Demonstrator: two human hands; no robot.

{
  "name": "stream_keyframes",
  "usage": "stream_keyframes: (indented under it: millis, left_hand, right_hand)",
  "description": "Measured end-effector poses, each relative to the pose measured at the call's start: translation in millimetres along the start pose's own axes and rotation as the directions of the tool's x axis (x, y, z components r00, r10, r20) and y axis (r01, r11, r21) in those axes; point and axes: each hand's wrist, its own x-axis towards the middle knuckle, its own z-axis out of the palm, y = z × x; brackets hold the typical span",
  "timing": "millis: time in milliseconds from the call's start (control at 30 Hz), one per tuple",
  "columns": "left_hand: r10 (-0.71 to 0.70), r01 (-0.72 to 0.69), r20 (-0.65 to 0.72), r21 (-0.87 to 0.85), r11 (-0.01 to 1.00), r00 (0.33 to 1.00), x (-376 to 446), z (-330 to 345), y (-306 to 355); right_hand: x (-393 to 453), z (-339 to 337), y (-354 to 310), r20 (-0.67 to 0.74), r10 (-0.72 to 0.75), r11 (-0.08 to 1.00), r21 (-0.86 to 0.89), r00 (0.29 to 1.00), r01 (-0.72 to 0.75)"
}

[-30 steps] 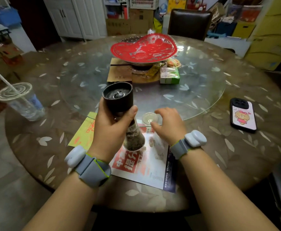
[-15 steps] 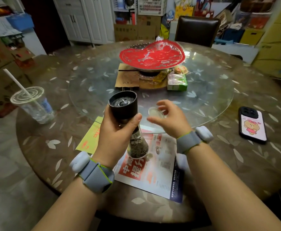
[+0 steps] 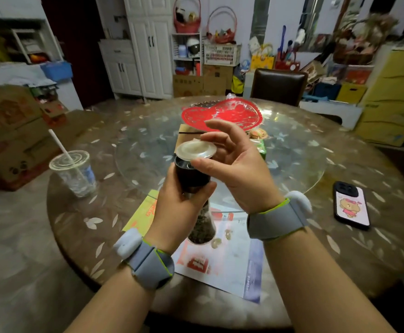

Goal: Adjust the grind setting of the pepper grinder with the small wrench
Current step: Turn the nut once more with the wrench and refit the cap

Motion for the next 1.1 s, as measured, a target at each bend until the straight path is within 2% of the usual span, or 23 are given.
stream_keyframes:
  millis: [100, 434, 600, 767, 834, 900, 967, 1034, 1100]
  left_hand:
    - [0.006, -0.006, -0.019, -0.034, 0.999, 1.000, -5.8, -3.8, 5.5]
    - [0.051, -0.051, -0.014, -0.004, 0.999, 0.999, -26.1, -18.3, 24.6]
    - [0.071, -0.071, -0.031, 0.001, 0.997, 0.997, -22.4, -18.7, 32.3]
    - [0.046, -0.046, 0.019, 0.016, 0.999, 0.999, 0.2, -16.8, 30.5]
    - [0.029, -0.029, 0.016, 0.029, 0.999, 0.999, 15.0, -17.2, 27.1]
    - [0.013, -0.012, -0.026, 0.024, 1.000, 1.000, 38.0, -16.3, 22.5]
    - [-0.022, 0.022, -0.086, -0.005, 1.000, 0.996, 66.0, -18.0, 12.0]
    - [-0.036, 0.036, -0.142, -0.002, 0.999, 0.989, 93.9, -21.3, -1.0]
    - [-0.038, 0.043, -0.167, 0.026, 0.999, 0.985, 121.8, -21.1, -22.6]
  right_hand:
    - [-8.8, 5.4, 0.0, -0.046, 0.025, 0.999, 0.024, 0.999, -0.024]
    - [-28.4, 26.8, -11.8, -0.035, 0.081, 0.995, 0.052, 0.996, -0.080]
    - [-26.0, 33.7, -11.7, -0.046, 0.100, 0.976, 0.197, 0.994, -0.090]
    - [-11.1, 25.8, -5.1, -0.071, 0.104, 0.957, 0.278, 0.992, -0.081]
    - [-6.9, 16.2, 1.0, -0.081, 0.150, 0.948, 0.296, 0.985, -0.120]
    - [-0.8, -3.0, 12.8, -0.153, 0.217, 0.962, 0.198, 0.964, -0.185]
    - [8.1, -29.9, 32.9, -0.264, 0.224, 0.964, -0.082, 0.938, -0.253]
    - [18.7, -55.6, 52.6, -0.336, 0.202, 0.878, -0.354, 0.920, -0.322]
    - [33.6, -74.6, 75.7, -0.348, 0.209, 0.788, -0.493, 0.914, -0.368]
